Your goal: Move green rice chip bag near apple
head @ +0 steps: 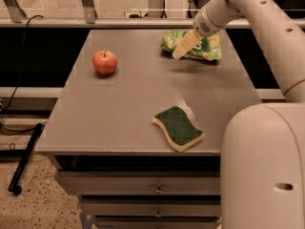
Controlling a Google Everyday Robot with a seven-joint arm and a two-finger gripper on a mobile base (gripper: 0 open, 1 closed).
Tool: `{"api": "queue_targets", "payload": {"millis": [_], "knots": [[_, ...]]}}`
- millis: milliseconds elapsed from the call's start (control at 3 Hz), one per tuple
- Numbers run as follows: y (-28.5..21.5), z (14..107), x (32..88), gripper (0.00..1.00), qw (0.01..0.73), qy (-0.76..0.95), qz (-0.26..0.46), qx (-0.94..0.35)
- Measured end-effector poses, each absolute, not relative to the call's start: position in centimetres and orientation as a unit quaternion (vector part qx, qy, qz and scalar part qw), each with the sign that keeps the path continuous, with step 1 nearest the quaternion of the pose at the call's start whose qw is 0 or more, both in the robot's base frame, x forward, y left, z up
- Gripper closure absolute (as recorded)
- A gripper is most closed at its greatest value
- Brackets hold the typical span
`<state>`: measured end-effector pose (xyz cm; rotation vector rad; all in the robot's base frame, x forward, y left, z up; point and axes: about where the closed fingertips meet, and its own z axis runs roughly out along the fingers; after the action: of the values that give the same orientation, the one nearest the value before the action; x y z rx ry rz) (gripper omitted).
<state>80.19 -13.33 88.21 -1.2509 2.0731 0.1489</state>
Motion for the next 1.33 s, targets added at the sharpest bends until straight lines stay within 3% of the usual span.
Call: {"api": "queue_targets", "payload": {"millis": [333, 667, 1000, 1333], "knots": [[-12.7, 86.1, 81.6, 0.0, 0.341, 0.815, 0.067, -0.465], [-11.6, 84.7, 82.0, 0.18, 0.329, 0.82, 0.081, -0.461], [-11.0, 85.1, 82.3, 0.42, 0.334, 0.816, 0.088, -0.464], [-11.2, 86.0, 82.2, 0.73, 0.347, 0.809, 0.092, -0.465]]}}
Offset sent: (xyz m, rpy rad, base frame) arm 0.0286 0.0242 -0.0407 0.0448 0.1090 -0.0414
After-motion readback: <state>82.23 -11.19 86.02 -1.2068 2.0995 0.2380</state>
